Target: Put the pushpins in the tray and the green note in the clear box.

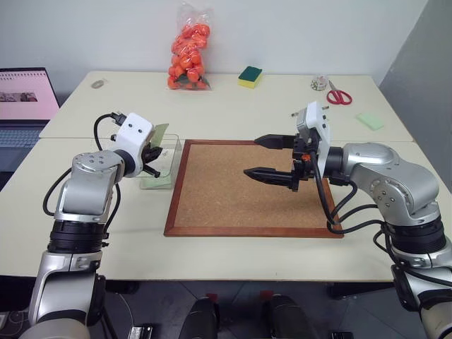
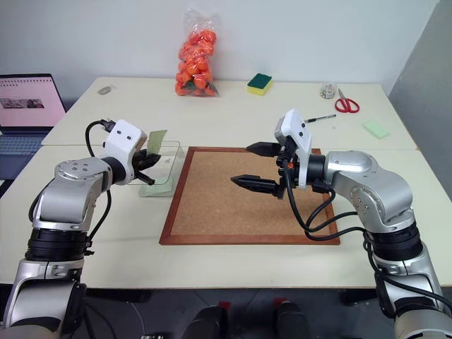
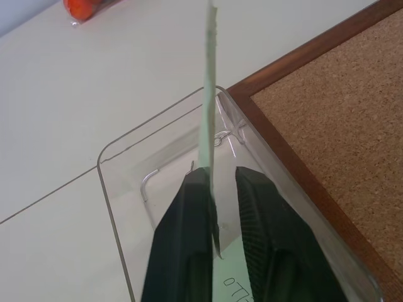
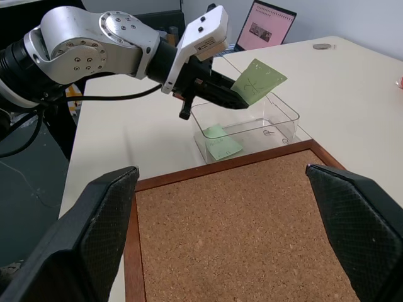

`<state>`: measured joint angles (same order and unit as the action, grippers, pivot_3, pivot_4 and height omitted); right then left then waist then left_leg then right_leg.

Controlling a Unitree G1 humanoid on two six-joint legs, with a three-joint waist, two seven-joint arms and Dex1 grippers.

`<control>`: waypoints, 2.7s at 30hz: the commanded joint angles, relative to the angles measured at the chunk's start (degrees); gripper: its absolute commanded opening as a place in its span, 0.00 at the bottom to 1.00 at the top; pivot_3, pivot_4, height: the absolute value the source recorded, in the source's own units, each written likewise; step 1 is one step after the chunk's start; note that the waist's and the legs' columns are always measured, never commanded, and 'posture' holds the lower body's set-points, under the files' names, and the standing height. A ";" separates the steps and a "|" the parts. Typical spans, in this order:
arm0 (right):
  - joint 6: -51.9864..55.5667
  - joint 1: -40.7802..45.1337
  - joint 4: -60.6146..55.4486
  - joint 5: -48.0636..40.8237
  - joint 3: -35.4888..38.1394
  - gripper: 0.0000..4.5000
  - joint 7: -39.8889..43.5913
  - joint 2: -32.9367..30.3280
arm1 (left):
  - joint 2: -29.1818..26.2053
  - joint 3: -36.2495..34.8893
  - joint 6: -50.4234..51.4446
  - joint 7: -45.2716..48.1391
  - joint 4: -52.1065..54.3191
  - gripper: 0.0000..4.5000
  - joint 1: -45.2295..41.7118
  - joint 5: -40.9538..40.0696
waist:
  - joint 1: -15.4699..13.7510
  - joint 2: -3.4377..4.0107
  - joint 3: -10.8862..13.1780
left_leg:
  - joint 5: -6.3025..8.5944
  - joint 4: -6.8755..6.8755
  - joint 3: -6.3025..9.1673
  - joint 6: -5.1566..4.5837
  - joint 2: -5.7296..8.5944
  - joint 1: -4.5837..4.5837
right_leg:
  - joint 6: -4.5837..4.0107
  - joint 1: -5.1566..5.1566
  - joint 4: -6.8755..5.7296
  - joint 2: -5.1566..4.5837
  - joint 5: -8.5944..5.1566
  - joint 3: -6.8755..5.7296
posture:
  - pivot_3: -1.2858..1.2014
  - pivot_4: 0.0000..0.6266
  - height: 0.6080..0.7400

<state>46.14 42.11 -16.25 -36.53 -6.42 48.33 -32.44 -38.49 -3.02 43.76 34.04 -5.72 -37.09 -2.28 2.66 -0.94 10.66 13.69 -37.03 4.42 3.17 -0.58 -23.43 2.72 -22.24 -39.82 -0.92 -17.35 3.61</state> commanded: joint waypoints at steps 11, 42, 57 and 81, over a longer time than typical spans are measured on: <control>1.25 -0.61 -3.55 -1.22 2.42 1.00 -1.22 -0.82 | 2.98 -10.05 10.97 -7.02 2.84 0.81 -3.04 -7.39 | 0.03 -0.01 0.00 | 0.00 0.00 0.01 0.00 0.00 0.00 | 0.00 0.00 -0.01 -0.02 0.00 0.00 | 0.52 0.24 1.00; 1.91 -0.60 -4.40 -1.73 3.41 1.00 -2.65 -0.77 | -4.09 2.83 -1.39 2.64 -2.48 0.98 -1.30 -3.97 | 0.10 -0.01 0.01 | 0.00 0.02 -0.04 0.01 -0.01 -0.01 | -0.01 -0.03 0.04 -0.01 0.00 0.01 | 0.52 0.24 1.00; 2.85 -0.15 -4.79 -3.25 4.78 1.00 -2.92 -0.35 | -1.13 -3.21 14.37 1.02 7.82 0.98 -1.67 -12.93 | 0.12 -0.03 0.02 | 0.00 0.02 0.00 0.01 0.00 -0.03 | -0.01 -0.03 0.03 -0.02 0.00 -0.01 | 0.52 0.24 1.00; 3.64 -0.53 -5.81 -4.23 5.31 1.00 -4.03 -0.72 | -12.94 10.11 -18.75 7.61 -6.50 0.98 0.63 4.88 | 0.56 -0.02 0.01 | 0.00 0.06 -0.12 0.00 -0.08 0.03 | -0.02 -0.04 0.05 0.07 -0.02 0.08 | 0.52 0.24 1.00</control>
<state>49.82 41.05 -19.92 -39.57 -2.96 44.55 -32.82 -51.85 8.90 23.48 42.04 -11.17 -36.10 2.74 3.21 -0.96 10.68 13.69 -36.98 4.31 3.18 -0.65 -23.40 2.69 -22.28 -39.81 -0.85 -17.36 3.69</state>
